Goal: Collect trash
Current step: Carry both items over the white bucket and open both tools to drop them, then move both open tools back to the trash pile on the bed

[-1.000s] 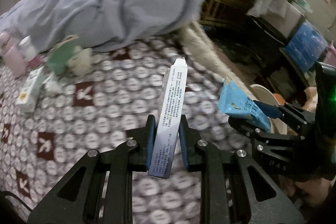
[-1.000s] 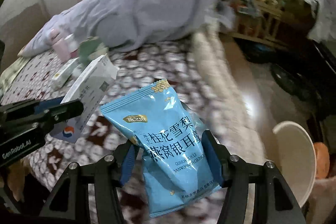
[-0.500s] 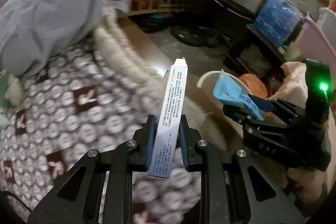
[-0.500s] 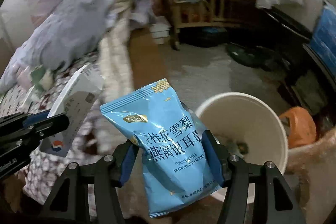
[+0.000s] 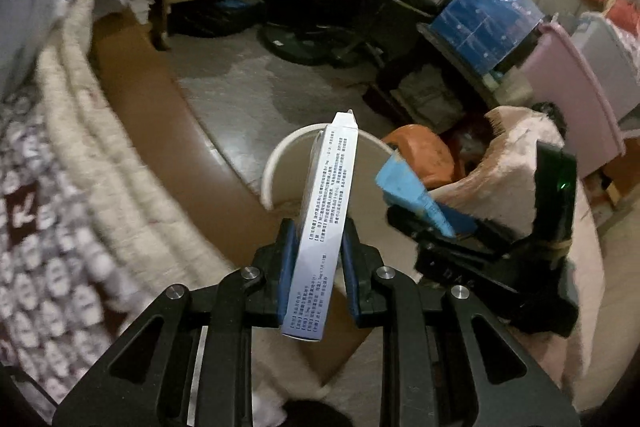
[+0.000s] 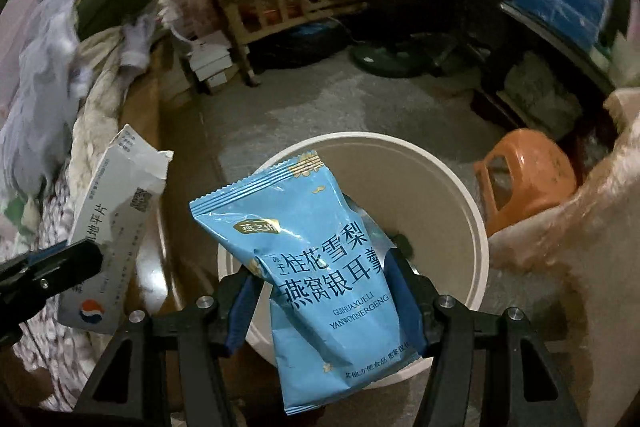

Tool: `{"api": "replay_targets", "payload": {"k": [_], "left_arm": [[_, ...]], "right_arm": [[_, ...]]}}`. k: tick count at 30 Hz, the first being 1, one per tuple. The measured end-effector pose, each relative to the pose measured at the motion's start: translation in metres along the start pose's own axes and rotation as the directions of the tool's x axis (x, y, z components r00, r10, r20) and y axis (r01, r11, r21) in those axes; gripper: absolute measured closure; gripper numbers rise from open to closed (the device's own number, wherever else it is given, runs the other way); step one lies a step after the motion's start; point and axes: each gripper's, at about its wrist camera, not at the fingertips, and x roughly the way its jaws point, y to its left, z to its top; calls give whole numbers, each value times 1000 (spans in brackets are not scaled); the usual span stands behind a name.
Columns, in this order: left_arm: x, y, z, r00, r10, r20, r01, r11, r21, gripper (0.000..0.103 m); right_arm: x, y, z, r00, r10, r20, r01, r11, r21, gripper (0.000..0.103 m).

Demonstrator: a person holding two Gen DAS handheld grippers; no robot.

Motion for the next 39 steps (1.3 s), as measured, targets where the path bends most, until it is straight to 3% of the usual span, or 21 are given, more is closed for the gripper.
{"api": "replay_targets", "payload": {"k": [2, 4, 5, 10, 16, 24, 39], "left_arm": [[4, 0, 2, 1000, -22, -8, 22, 1000, -20, 79], [7, -1, 2, 999, -28, -15, 27, 999, -19, 56], [6, 0, 1, 1000, -27, -13, 27, 1000, -16, 53], [1, 9, -4, 1000, -14, -11, 13, 999, -32, 52], [-22, 30, -13, 993, 115, 42, -113, 993, -37, 52], [-55, 73, -34, 952, 292, 92, -286, 956, -73, 52], [-119, 140, -67, 876, 456, 156, -427, 884, -190, 52]], "right_arm": [[1, -6, 1, 1000, 7, 10, -7, 1000, 30, 29], [1, -10, 0, 1000, 2, 18, -3, 999, 44, 26], [1, -10, 0, 1000, 6, 21, -7, 999, 48, 26], [2, -10, -1, 1000, 17, 21, -19, 997, 78, 26], [-6, 13, -5, 999, 9, 48, -10, 1000, 20, 26], [-14, 65, -11, 997, 33, 77, -27, 996, -80, 26], [-26, 174, -26, 986, 134, 100, -108, 967, -233, 26]]}}
